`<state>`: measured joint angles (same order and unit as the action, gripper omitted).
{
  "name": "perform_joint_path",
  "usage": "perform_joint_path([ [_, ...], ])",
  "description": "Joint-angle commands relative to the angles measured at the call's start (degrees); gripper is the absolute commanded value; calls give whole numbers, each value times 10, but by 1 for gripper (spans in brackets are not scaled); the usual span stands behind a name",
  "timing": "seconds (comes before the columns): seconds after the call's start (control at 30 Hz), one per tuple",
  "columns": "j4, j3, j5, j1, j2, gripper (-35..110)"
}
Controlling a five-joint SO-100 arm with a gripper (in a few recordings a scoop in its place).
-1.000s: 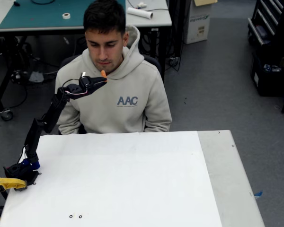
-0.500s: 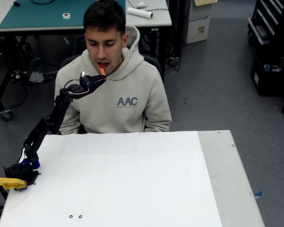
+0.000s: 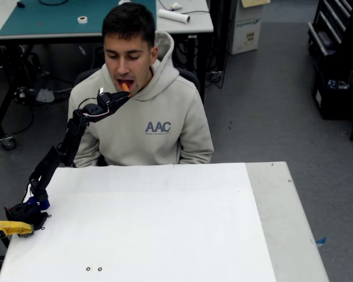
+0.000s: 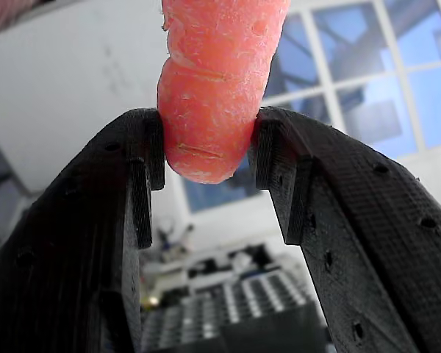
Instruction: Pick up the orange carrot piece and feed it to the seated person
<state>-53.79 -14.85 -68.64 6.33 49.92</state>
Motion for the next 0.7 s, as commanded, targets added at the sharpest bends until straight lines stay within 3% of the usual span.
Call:
perform_joint_path([
  [0.0, 6, -43, -8, -4, 31, -3],
  [0.37, 6, -43, -9, 19, 33, -2],
  [0.67, 6, -44, -8, 68, 32, 21],
])
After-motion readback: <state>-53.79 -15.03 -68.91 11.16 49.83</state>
